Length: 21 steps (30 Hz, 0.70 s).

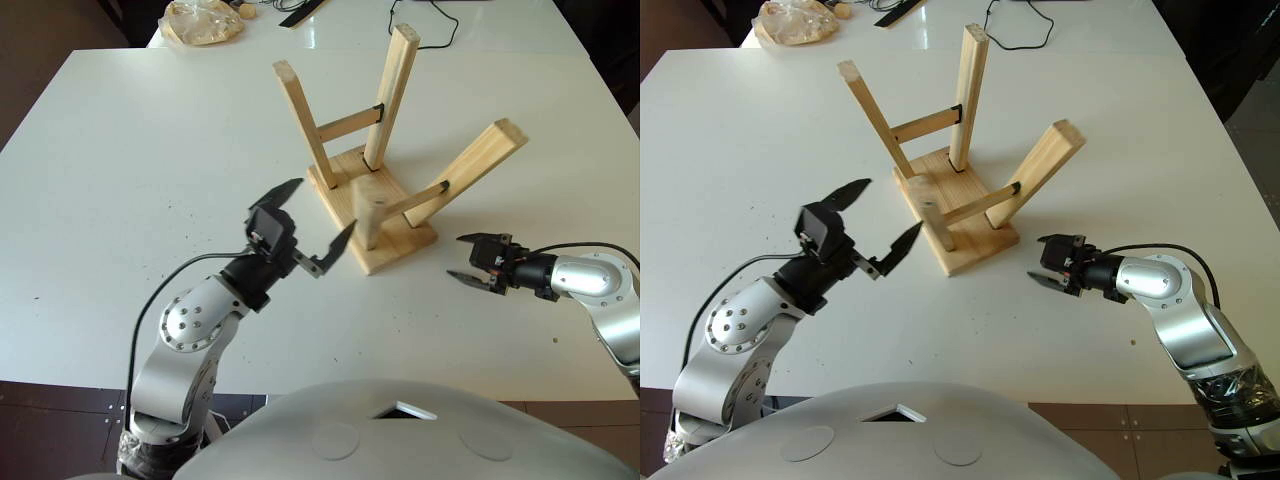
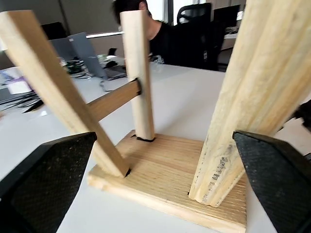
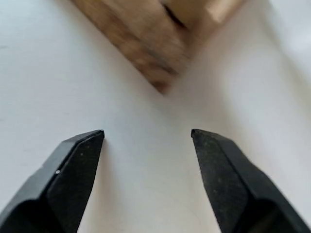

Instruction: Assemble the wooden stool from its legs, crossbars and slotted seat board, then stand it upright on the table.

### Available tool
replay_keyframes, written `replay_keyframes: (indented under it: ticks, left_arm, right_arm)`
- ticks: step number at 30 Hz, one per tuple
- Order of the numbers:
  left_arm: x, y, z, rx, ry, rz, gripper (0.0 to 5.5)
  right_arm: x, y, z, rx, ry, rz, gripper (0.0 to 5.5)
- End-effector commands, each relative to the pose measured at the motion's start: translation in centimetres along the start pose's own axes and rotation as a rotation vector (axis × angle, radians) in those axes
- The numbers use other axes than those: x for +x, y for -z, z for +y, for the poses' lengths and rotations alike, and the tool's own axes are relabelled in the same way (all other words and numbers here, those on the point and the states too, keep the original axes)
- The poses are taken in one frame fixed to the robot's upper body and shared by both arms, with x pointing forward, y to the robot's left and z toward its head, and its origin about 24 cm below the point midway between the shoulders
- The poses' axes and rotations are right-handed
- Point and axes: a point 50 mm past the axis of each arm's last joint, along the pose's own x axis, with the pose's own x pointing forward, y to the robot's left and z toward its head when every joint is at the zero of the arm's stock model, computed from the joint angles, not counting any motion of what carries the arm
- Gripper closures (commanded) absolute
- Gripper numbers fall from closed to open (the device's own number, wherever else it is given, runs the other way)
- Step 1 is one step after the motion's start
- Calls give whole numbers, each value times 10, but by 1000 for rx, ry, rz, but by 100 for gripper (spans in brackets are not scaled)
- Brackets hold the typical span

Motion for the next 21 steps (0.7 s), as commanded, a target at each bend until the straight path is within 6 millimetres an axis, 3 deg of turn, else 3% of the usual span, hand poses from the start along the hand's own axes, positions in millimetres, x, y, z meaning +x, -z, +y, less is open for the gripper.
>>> replay_keyframes:
  ticks: [1, 8, 16, 21]
  left_arm:
    - [-8, 19, 29, 68, -6, 107, 29]
    - [25, 17, 9, 15, 109, 41, 29]
    - [32, 29, 40, 110, -12, 83, 29]
    - [51, 37, 31, 76, 3, 57, 29]
  right_arm:
    - [3, -2, 21, 24, -139, -16, 216]
    - [19, -9, 6, 30, -56, -44, 216]
    - [16, 7, -7, 20, -29, 32, 216]
    - [24, 15, -18, 4, 30, 81, 216]
